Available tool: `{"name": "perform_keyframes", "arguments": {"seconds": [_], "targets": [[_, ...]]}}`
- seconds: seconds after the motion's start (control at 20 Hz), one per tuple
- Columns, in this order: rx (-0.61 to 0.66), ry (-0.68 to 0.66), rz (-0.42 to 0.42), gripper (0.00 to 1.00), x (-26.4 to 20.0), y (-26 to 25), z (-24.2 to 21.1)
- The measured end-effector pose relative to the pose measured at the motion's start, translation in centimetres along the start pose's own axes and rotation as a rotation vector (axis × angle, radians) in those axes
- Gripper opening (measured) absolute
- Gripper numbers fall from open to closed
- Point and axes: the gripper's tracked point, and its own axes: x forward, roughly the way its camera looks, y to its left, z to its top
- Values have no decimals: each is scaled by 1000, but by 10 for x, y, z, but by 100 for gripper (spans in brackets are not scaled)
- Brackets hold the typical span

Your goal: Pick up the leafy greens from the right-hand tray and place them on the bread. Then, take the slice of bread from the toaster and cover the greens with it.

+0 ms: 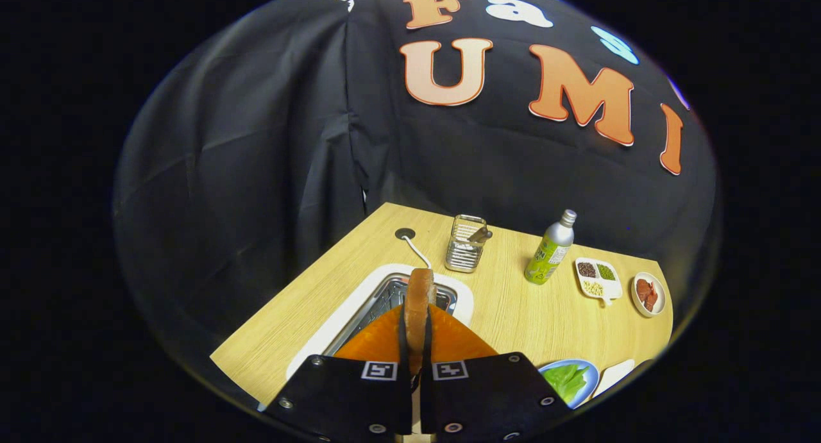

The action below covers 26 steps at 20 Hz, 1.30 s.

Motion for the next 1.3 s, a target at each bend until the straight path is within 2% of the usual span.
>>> {"name": "perform_keyframes", "arguments": {"seconds": [0.75, 1.05, 1.3], "targets": [[75, -121, 49, 5, -52, -10, 59], [89, -137, 44, 5, -66, -26, 57], [99, -122, 15, 6, -76, -56, 37]]}}
